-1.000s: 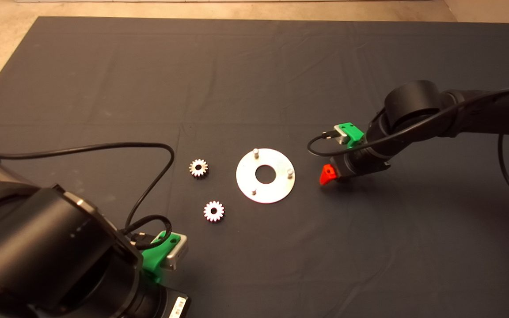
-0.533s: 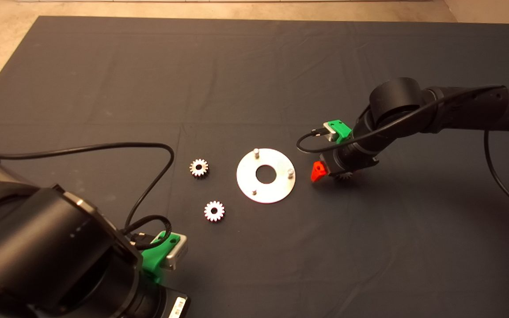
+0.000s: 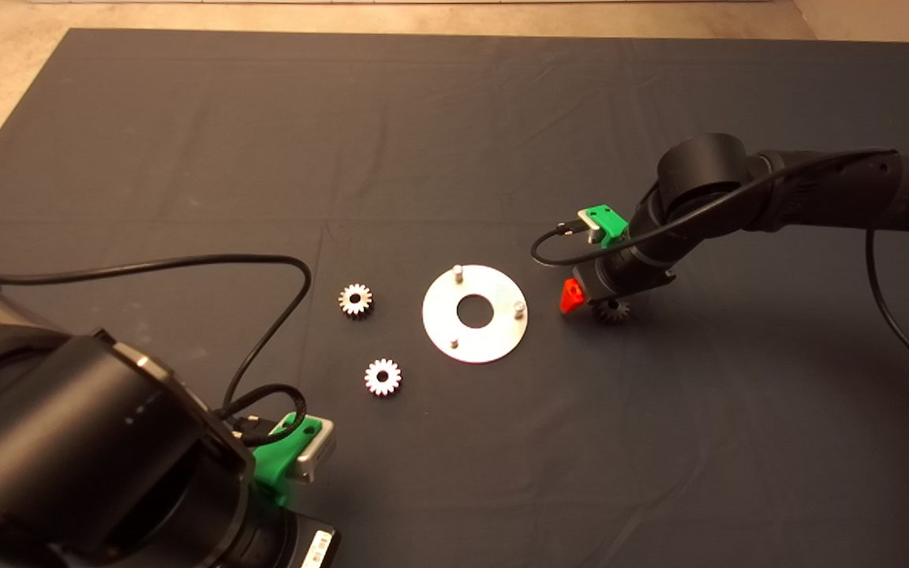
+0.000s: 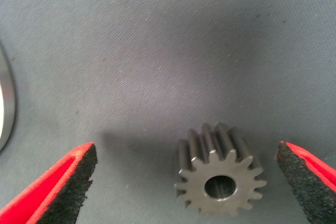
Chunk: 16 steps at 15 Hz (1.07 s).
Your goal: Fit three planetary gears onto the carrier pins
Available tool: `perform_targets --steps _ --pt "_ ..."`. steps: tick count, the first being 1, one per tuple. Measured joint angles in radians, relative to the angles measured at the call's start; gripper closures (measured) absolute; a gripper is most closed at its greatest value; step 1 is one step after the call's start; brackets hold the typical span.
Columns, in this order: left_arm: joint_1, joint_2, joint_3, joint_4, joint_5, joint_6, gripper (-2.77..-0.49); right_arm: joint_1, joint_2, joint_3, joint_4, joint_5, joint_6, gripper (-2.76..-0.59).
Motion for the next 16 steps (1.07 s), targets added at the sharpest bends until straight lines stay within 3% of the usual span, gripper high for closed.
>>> perform_targets --steps 3,6,7,9,11,16 --pt "0.0 0.0 0.0 0.0 0.0 0.0 -1.61 0.0 -0.005 0.029 -0.001 -0.015 0.001 -2.3" --pt "0.0 -0.001 0.0 0.0 0.0 0.0 -1.61 0.0 -0.005 0.048 -0.001 -0.053 0.001 -2.25" --pt "0.0 -0.001 0.0 0.0 0.0 0.0 -1.61 0.0 -0.005 0.051 -0.001 -0.058 0.001 -2.25" --pt "0.0 -0.001 0.0 0.0 0.0 0.0 -1.61 -0.014 -0.007 0.051 -0.001 -0.058 0.0 -2.09" --pt "0.0 -0.003 0.0 0.0 0.0 0.0 -1.61 -0.031 -0.008 0.051 -0.001 -0.06 0.0 -2.09" --pt "0.0 -0.003 0.0 0.0 0.0 0.0 -1.61 -0.033 -0.026 0.051 -0.012 -0.061 0.0 -1.96"
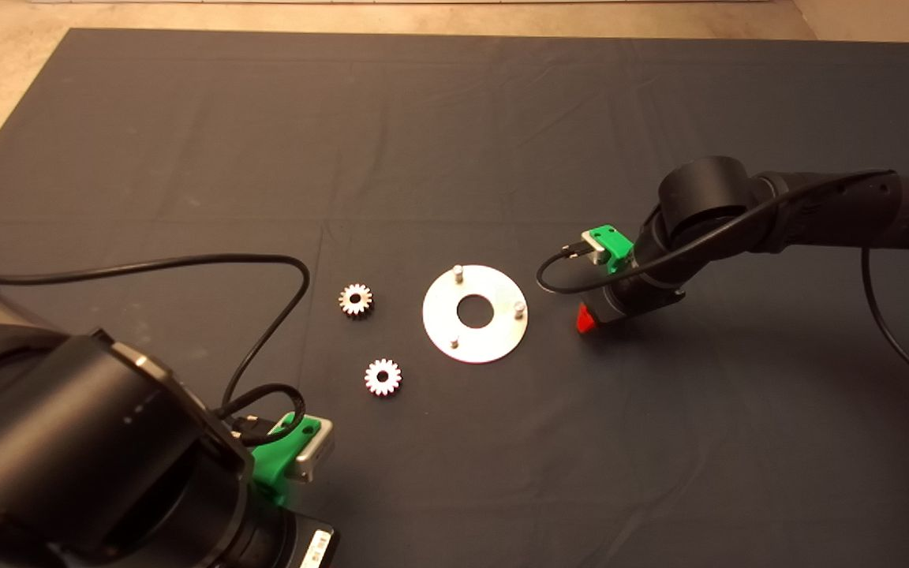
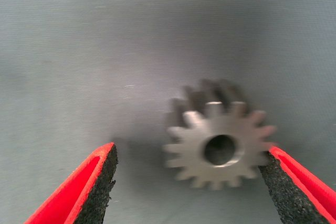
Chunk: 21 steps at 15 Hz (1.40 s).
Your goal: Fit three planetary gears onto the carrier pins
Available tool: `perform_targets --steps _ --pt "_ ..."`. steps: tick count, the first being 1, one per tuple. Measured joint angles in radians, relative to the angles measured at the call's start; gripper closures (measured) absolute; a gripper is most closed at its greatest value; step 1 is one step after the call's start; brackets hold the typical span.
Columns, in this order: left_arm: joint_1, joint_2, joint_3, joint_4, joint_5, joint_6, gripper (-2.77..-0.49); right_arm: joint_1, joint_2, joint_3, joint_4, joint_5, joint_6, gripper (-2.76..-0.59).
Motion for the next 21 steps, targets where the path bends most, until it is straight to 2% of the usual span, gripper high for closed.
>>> perform_targets --steps 2,5,6,8,9,11,16,21 --pt "0.0 0.0 0.0 0.0 0.0 0.0 -1.61 0.0 -0.007 0.0 -0.005 -0.002 0.0 -1.88" --pt "0.0 0.0 0.0 0.0 0.0 0.0 -1.61 0.0 -0.001 -0.001 -0.006 0.003 0.0 -1.79" --pt "0.0 0.0 0.0 0.0 0.0 0.0 -1.61 0.001 -0.001 -0.006 -0.006 0.004 0.0 -1.69" --pt "0.0 0.0 0.0 0.0 0.0 0.0 -1.61 0.002 -0.001 -0.022 -0.011 0.003 0.0 -1.65" --pt "0.0 0.0 0.0 0.0 0.0 0.0 -1.61 0.002 -0.001 -0.024 -0.011 0.003 0.0 -1.54" --pt "0.0 0.0 0.0 0.0 0.0 0.0 -1.61 0.002 0.002 -0.032 -0.011 0.007 0.0 -1.52" --pt "0.0 0.0 0.0 0.0 0.0 0.0 -1.61 0.002 0.005 -0.044 -0.012 0.012 -0.001 -1.24" --pt "0.0 0.0 0.0 0.0 0.0 0.0 -1.61 0.002 0.005 -0.044 -0.011 0.012 -0.001 -1.16"
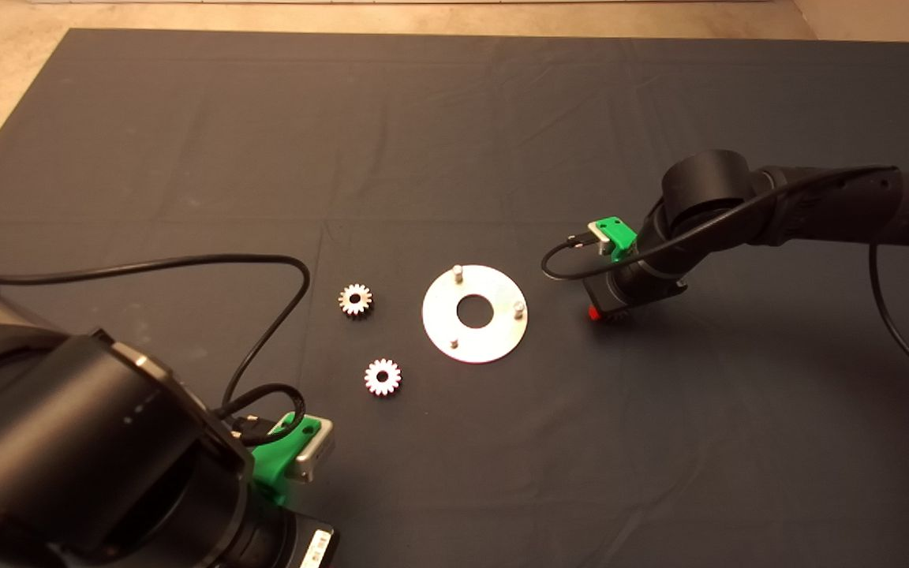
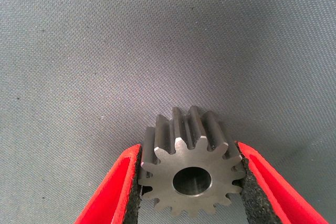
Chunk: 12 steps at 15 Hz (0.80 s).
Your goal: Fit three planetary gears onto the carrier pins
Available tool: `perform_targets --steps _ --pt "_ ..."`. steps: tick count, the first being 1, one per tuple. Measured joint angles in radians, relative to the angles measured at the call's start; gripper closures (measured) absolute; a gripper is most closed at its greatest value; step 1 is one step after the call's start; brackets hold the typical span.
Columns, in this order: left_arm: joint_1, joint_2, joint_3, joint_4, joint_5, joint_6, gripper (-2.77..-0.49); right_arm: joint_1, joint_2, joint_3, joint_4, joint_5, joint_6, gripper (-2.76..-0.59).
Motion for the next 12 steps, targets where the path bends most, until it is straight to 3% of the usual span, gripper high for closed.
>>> perform_targets --steps 7,12 --pt "0.0 0.0 0.0 0.0 0.0 0.0 -1.61 0.0 -0.001 0.002 0.0 0.0 0.0 -1.09" --pt "0.0 -0.008 0.0 0.0 0.0 0.007 -1.61 0.0 -0.006 0.066 -0.001 -0.006 0.001 -1.05"
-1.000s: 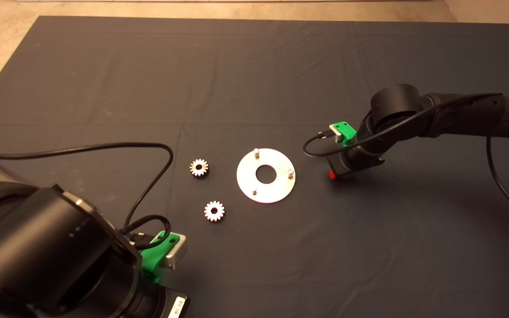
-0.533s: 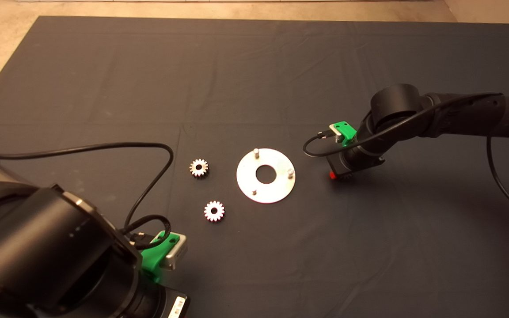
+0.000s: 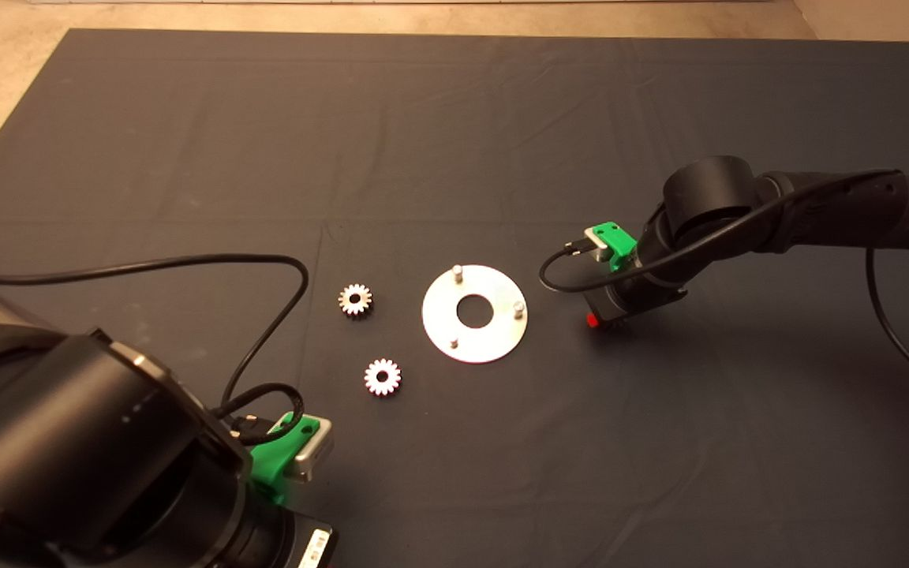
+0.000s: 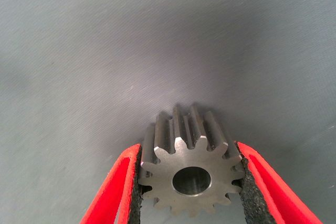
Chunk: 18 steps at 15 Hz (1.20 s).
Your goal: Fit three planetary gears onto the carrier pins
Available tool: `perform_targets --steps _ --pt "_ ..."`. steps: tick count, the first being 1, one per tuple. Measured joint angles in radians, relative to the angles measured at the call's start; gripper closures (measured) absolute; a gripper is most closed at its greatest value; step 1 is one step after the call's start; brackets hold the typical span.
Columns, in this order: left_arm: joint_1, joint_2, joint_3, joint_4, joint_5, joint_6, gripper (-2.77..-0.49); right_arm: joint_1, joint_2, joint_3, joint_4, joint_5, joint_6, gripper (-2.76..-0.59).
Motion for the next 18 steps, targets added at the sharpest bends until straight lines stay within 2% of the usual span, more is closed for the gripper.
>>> perform_targets --steps 3,6,8,10,12,15,18 --pt "0.0 -0.001 0.0 0.0 0.0 0.001 -1.61 0.009 0.003 0.003 0.0 -0.001 0.002 -1.03" --pt "0.0 -0.006 0.0 0.0 0.0 0.002 -1.61 0.062 0.003 0.005 0.0 0.001 0.017 -1.03" --pt "0.0 -0.006 0.0 0.0 0.0 0.004 -1.61 0.081 0.006 0.013 0.002 0.007 0.041 -1.02" --pt "0.0 -0.006 0.0 0.0 0.0 0.006 -1.61 0.101 0.007 0.025 0.013 0.04 0.058 -1.02" --pt "0.0 -0.007 0.0 0.0 0.0 0.008 -1.61 0.126 0.017 0.026 0.041 0.07 0.062 -1.02" --pt "0.0 -0.007 0.0 0.0 0.0 0.008 -1.61 0.131 0.075 0.026 0.076 0.109 0.064 -1.02" --pt "0.0 -0.007 0.0 0.0 0.0 0.008 -1.61 0.144 0.147 0.026 0.079 0.115 0.065 -1.02"
